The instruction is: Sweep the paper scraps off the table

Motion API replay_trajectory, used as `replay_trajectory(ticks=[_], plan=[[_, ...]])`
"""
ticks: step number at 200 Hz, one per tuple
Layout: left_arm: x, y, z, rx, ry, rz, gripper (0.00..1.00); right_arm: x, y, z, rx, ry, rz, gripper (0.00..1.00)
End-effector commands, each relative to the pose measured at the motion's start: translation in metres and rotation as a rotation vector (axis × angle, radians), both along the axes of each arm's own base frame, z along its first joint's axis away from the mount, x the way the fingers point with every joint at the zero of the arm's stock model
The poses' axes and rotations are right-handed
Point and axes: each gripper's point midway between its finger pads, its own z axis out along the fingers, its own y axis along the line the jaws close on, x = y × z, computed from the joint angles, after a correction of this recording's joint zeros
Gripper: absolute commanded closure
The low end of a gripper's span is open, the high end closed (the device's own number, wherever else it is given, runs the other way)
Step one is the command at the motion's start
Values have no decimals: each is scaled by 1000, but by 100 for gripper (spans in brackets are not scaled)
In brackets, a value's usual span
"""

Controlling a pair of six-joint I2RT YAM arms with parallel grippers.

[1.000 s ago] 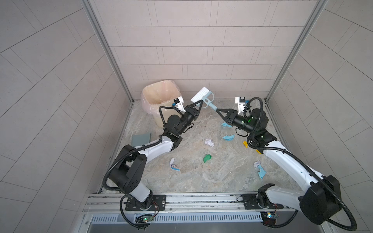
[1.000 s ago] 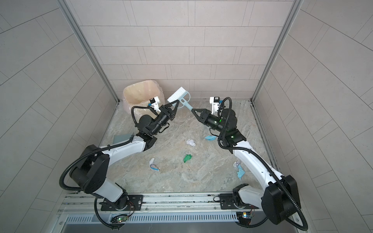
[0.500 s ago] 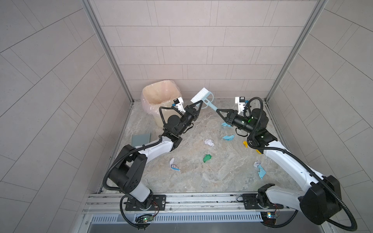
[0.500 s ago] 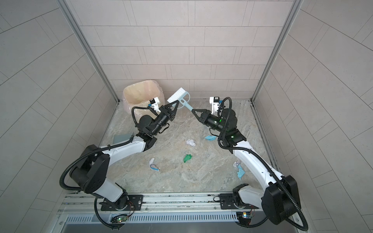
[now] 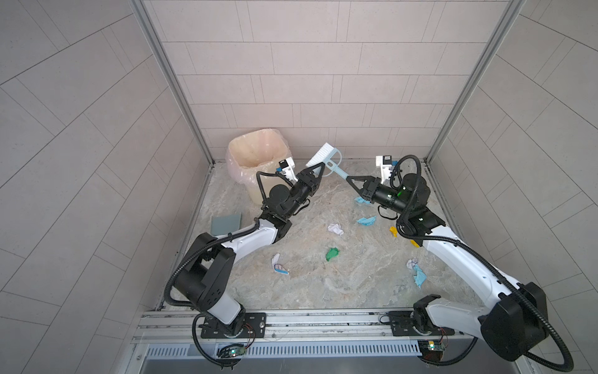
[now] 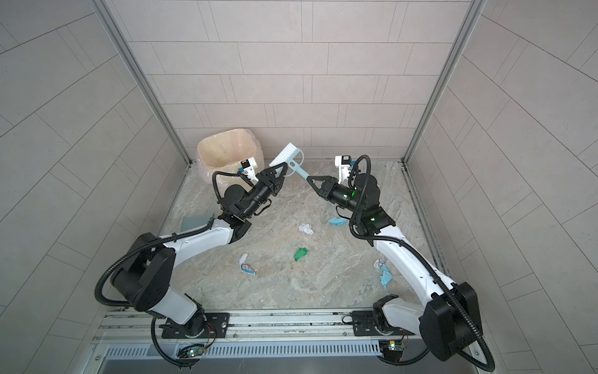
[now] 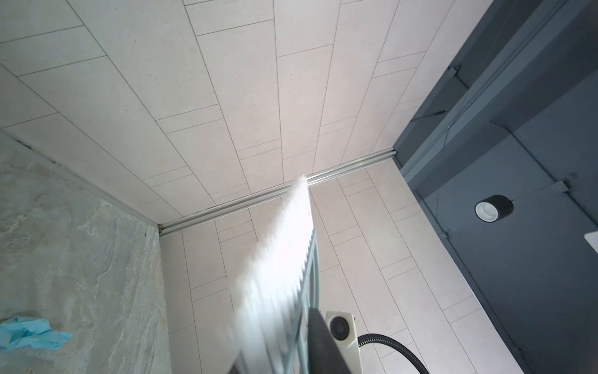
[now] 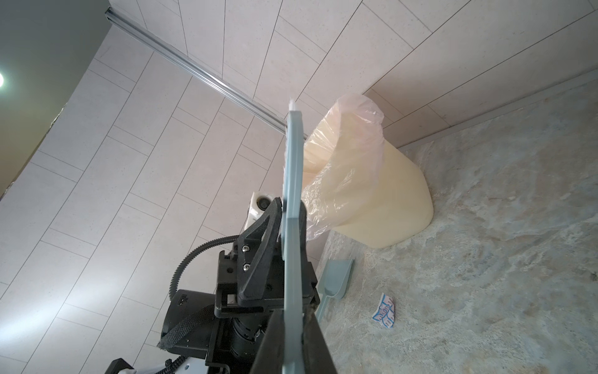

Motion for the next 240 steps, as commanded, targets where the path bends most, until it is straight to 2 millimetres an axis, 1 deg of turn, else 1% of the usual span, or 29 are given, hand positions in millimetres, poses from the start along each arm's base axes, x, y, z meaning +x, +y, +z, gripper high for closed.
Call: replay_trajectory(ticks=[1, 11, 28, 43, 53, 61, 74, 76, 84, 90, 95, 110, 121, 126, 135, 152, 172, 193, 213, 224, 240], plan=[[-13, 8, 18, 30, -41, 4, 48, -5, -12, 17, -37, -50, -38, 100], [-14, 10, 13, 49, -29, 10, 39, -4, -19, 18, -45, -48, -60, 100], [-21, 15, 4, 83, -5, 14, 31, -2, -32, 19, -56, -47, -92, 100], [-28, 20, -10, 166, 28, 21, 27, -1, -41, 18, -74, -42, -110, 100], [-36, 27, -22, 264, 66, 37, 25, -1, -48, 15, -86, -35, -121, 100], [-45, 36, -35, 365, 110, 53, 24, -1, -52, 13, -94, -29, -129, 100], [-61, 60, -55, 526, 190, 103, 21, -3, -60, 7, -118, -13, -140, 100], [-63, 63, -61, 553, 209, 111, 20, -3, -61, 6, -123, -11, -143, 100], [-74, 83, -69, 631, 253, 157, 19, -4, -66, 3, -139, -5, -153, 100], [-83, 100, -83, 704, 311, 191, 17, -5, -69, -1, -150, 4, -156, 100], [-90, 113, -86, 743, 333, 219, 16, -5, -72, -4, -161, 10, -159, 100], [-111, 154, -109, 863, 452, 301, 14, -7, -79, -11, -178, 28, -169, 100], [-124, 184, -125, 913, 537, 361, 14, -8, -84, -16, -187, 42, -177, 100], [-128, 195, -129, 921, 564, 391, 13, -9, -85, -19, -193, 48, -179, 100], [-139, 220, -143, 948, 656, 445, 13, -11, -88, -22, -202, 55, -181, 100], [-153, 255, -168, 972, 800, 502, 13, -14, -90, -30, -230, 71, -177, 100], [-159, 284, -192, 995, 925, 526, 13, -18, -93, -34, -253, 83, -172, 100], [-159, 308, -214, 1066, 1038, 506, 12, -20, -94, -38, -270, 92, -167, 100], [-157, 328, -217, 1191, 1106, 491, 12, -23, -96, -37, -284, 92, -165, 100], [-156, 340, -219, 1223, 1153, 503, 12, -25, -96, -36, -295, 87, -161, 100], [-149, 347, -227, 1240, 1165, 465, 12, -26, -96, -35, -301, 87, -157, 100]])
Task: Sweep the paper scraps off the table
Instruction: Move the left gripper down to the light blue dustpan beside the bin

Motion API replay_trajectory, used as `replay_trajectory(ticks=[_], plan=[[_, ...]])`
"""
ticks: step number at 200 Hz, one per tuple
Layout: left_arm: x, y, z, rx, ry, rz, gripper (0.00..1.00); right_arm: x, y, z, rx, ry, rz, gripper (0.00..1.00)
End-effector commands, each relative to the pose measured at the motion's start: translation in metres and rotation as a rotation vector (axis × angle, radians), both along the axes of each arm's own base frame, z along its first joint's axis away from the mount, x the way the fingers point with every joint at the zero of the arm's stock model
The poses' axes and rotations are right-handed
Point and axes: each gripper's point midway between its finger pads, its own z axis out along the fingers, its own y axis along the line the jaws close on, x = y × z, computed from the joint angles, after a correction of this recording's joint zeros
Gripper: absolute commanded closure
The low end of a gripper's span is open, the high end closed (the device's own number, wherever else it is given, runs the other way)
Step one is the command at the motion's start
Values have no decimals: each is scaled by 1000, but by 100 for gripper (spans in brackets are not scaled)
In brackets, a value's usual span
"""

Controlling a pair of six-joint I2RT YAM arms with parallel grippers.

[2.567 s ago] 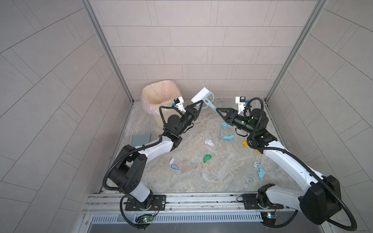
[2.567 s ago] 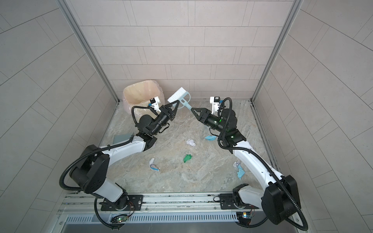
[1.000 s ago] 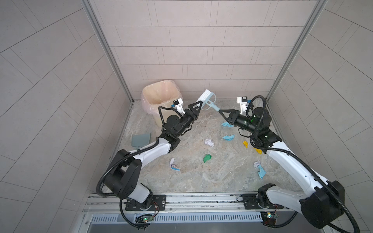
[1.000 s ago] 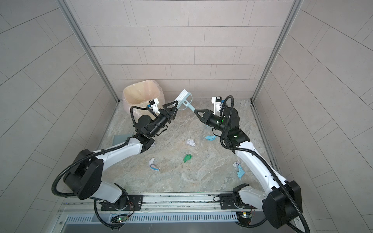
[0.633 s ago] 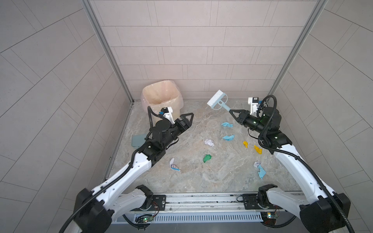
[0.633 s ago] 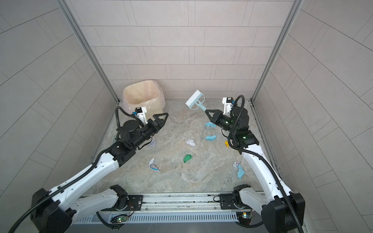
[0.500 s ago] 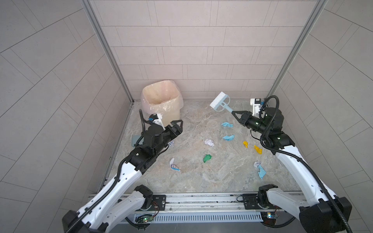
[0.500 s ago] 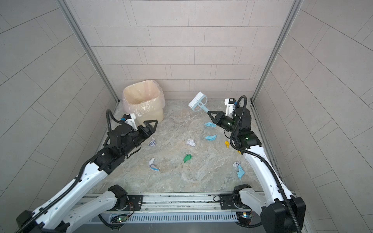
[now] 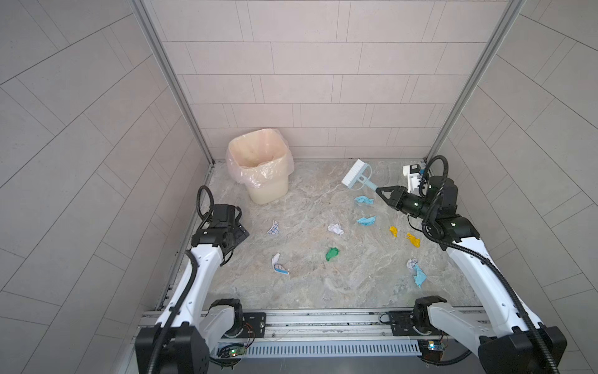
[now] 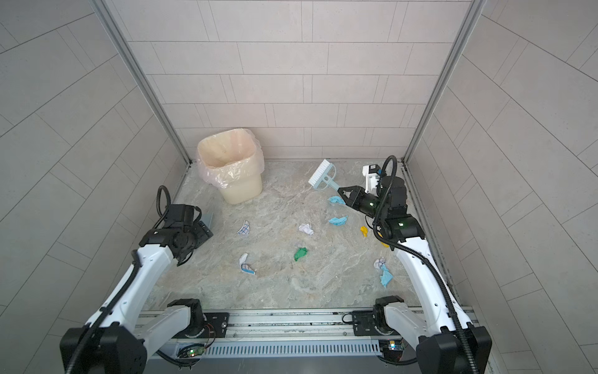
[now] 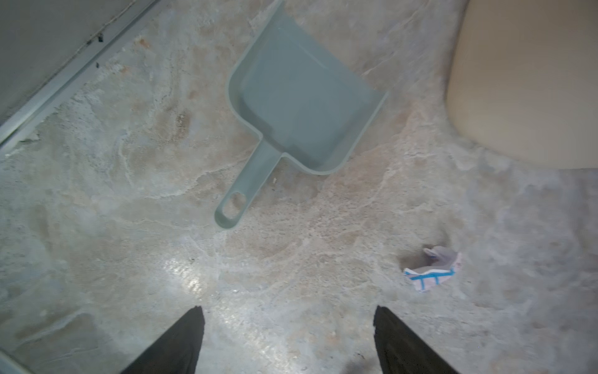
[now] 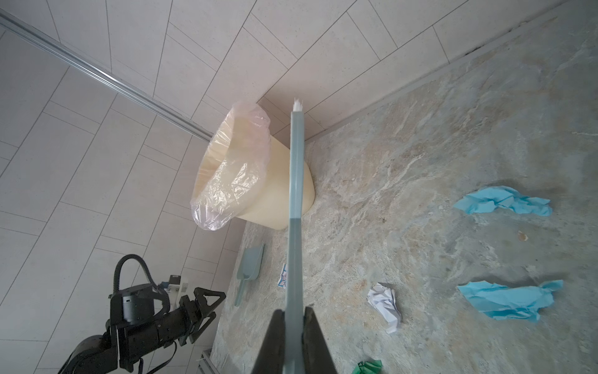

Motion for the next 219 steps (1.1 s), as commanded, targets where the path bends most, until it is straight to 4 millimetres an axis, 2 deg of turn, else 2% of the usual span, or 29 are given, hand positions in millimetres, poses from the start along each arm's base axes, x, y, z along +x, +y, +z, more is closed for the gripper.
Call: replay_trajectory(ticks=[1, 15, 43, 71, 97, 153, 219], plan=[[2, 17, 3, 65, 67, -63, 12, -8, 0, 14, -24, -46, 25, 100], [8, 21, -7, 66, 107, -116, 10, -8, 0, 15, -22, -49, 28, 100], [7, 35, -25, 97, 258, -161, 10, -9, 0, 18, -19, -58, 30, 100], [15, 37, -49, 52, 254, -184, 9, -11, -2, 22, -24, -78, 26, 100], [27, 38, -52, 28, 224, -205, 9, -14, -6, 28, -25, -96, 14, 100], [29, 39, -78, -41, 267, -214, 9, -18, -12, 38, -27, -136, -5, 100], [33, 18, -87, -152, 246, -258, 9, -21, -20, 36, -38, -132, -23, 100]])
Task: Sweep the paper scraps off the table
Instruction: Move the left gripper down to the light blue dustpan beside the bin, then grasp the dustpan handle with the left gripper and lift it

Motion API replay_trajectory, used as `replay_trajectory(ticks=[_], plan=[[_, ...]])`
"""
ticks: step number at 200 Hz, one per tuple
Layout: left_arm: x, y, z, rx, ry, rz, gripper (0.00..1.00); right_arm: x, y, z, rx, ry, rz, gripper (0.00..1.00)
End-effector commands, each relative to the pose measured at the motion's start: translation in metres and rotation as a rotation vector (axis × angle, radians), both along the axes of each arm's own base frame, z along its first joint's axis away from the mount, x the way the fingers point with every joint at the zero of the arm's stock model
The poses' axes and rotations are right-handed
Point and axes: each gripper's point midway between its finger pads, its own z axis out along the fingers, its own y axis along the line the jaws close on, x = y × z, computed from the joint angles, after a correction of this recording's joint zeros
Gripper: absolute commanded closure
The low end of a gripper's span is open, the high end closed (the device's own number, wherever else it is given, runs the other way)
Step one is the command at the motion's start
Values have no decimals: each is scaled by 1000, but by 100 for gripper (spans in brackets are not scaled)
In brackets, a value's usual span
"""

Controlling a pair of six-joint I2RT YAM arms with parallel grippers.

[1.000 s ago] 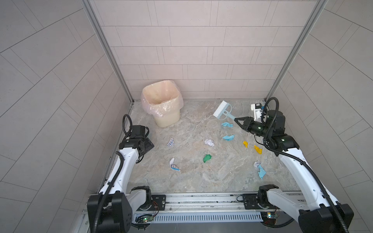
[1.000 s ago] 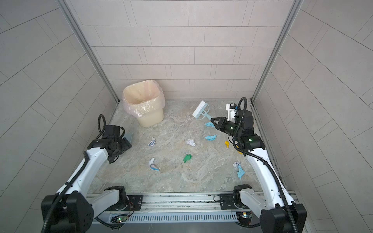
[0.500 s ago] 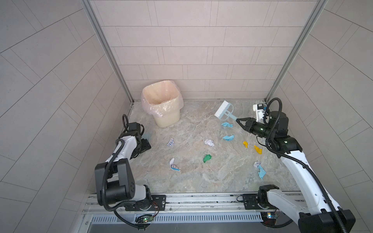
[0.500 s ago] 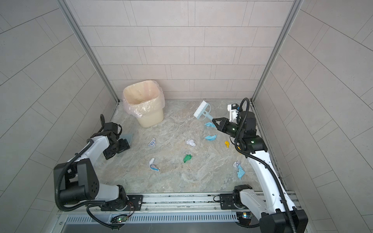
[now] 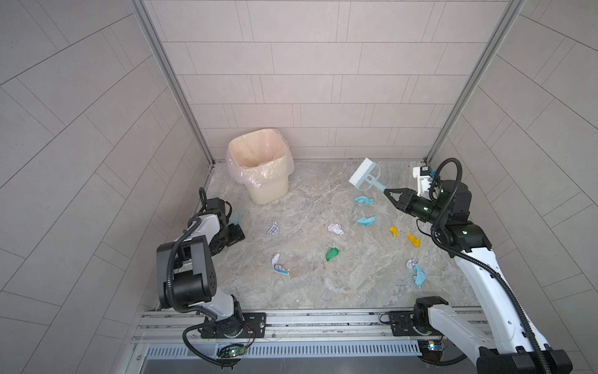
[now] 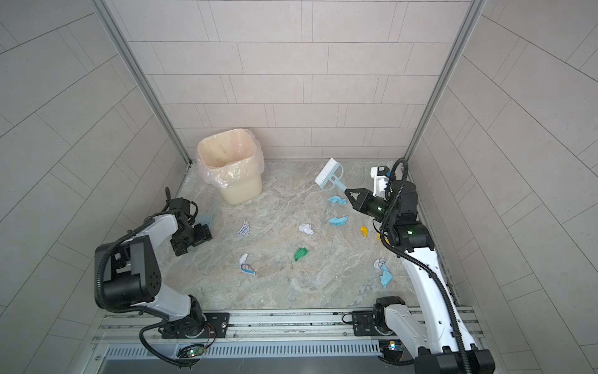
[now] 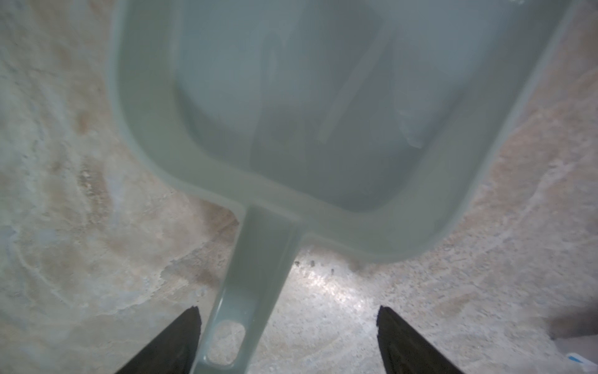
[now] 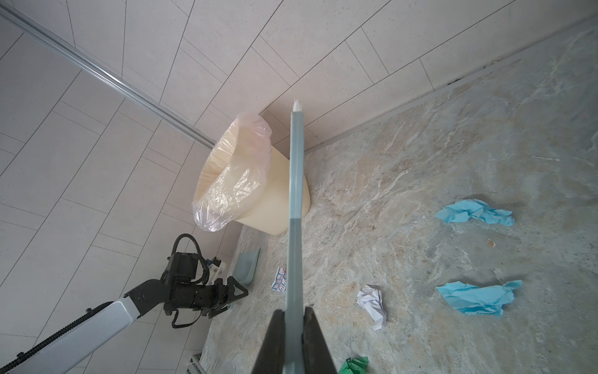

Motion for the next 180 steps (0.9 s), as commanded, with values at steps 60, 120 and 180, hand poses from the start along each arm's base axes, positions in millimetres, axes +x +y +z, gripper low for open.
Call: replay_trajectory(ticks=[60, 120, 180], plan=[[4, -26, -6, -90, -9, -67, 9, -2, -1, 19, -2, -64, 8, 100], [1, 4, -5, 93, 85, -60, 21, -5, 0, 21, -4, -64, 14, 100], [13, 3, -4, 88, 61, -139, 37, -6, -1, 24, -9, -68, 11, 100]])
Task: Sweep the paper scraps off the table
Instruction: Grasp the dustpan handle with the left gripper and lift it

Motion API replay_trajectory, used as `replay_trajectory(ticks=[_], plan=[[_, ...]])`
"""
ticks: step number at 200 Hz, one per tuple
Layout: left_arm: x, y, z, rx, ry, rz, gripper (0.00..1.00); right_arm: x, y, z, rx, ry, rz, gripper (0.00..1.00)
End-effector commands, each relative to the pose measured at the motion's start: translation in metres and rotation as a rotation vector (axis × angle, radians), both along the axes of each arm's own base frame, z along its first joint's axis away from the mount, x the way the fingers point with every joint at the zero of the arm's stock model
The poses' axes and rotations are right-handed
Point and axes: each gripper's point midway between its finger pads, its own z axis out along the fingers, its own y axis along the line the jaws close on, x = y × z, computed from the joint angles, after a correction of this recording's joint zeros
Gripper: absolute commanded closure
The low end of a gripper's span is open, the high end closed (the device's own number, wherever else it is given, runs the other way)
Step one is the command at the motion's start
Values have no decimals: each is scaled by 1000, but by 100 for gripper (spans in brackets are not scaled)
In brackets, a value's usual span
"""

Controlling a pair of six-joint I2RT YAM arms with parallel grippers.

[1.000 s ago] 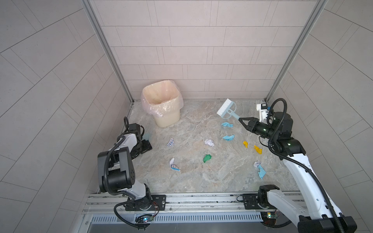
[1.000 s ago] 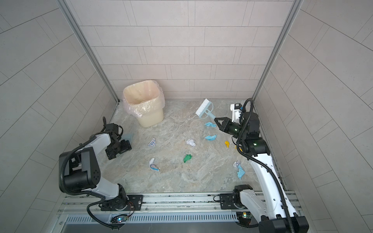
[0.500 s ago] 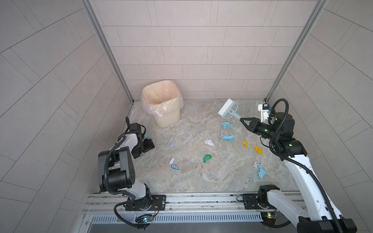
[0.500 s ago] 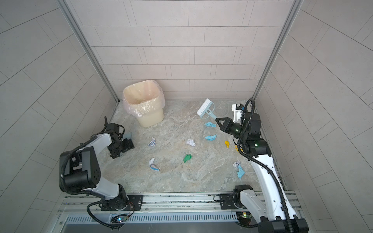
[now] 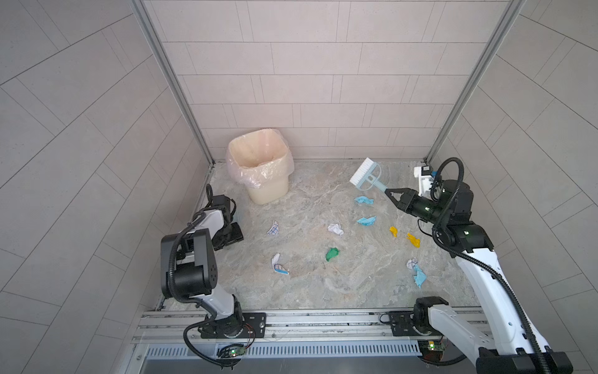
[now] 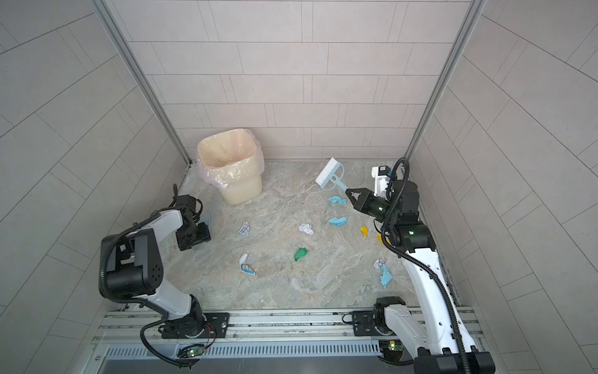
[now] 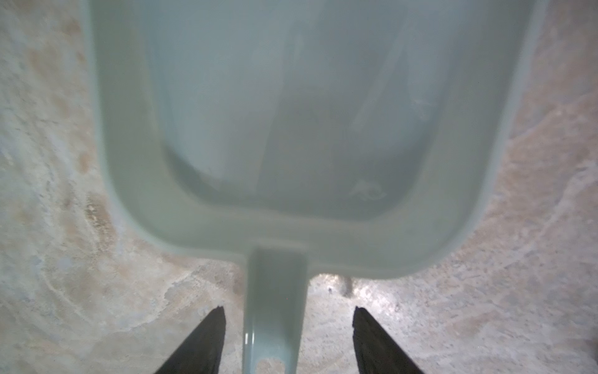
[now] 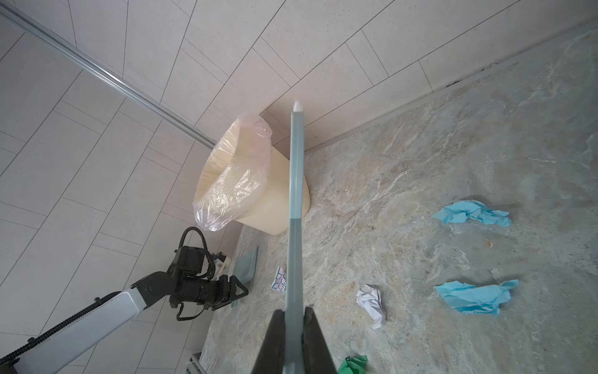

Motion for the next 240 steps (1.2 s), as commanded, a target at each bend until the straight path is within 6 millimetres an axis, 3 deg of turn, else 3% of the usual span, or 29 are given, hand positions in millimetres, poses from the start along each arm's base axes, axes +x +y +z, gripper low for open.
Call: replay_trajectory(ticks=[1, 145, 213, 240], plan=[[4, 0, -1, -5, 10, -45, 37, -5, 0, 20, -4, -63, 7, 100], [1, -13, -25, -92, 56, -35, 57, -4, -2, 22, -4, -67, 0, 100], [0, -16, -27, -108, 51, -16, 88, -3, -3, 23, -1, -69, -3, 100], [-2, -16, -24, -103, 48, -9, 95, -3, -3, 21, -1, -62, -3, 100]])
